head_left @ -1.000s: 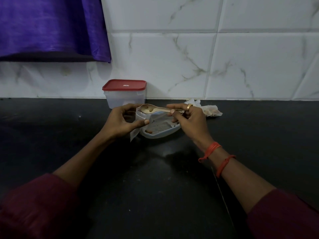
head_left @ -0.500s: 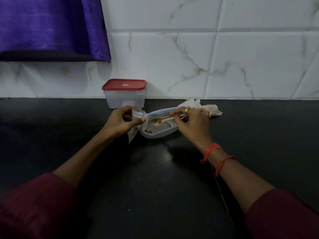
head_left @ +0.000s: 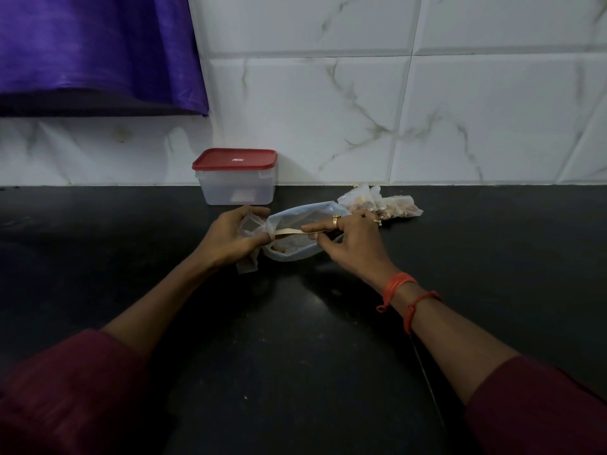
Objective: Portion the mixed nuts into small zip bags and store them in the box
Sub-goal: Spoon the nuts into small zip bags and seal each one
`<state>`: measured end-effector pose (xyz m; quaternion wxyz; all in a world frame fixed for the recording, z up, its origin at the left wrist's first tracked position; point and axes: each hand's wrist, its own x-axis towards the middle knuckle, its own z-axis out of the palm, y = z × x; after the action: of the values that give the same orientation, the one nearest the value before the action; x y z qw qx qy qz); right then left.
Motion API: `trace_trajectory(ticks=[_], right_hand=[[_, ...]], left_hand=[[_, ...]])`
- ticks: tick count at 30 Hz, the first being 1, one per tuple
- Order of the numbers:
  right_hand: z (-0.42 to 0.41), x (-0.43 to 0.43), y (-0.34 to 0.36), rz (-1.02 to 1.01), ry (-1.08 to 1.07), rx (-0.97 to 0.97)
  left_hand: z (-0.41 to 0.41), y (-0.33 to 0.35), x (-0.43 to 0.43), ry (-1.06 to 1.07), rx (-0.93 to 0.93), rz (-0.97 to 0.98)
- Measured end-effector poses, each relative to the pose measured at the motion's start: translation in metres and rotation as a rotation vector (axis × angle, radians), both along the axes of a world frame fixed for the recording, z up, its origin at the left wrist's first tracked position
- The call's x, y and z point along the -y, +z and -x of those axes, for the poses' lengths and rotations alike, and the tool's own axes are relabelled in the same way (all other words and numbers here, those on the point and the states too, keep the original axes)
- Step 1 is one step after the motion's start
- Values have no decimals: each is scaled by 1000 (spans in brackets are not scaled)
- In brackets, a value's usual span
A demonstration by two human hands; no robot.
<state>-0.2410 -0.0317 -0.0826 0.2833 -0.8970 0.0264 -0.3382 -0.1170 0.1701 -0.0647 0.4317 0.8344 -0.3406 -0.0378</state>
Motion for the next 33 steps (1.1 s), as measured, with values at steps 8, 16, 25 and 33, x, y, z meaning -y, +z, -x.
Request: trace_trajectory(ticks=[8,16,25,33], right_hand=[[-2,-1,-6,97,48,-66],[-5,-3,-5,159,43,-98],[0,-1,7,335,33,-3],[3,-1,10,313,-34,140]], left_hand=[[6,4,3,-9,-13,71],[8,6,1,-43,17,118],[5,6,-2,-50,37,144],[7,7,-1,-61,38,140]])
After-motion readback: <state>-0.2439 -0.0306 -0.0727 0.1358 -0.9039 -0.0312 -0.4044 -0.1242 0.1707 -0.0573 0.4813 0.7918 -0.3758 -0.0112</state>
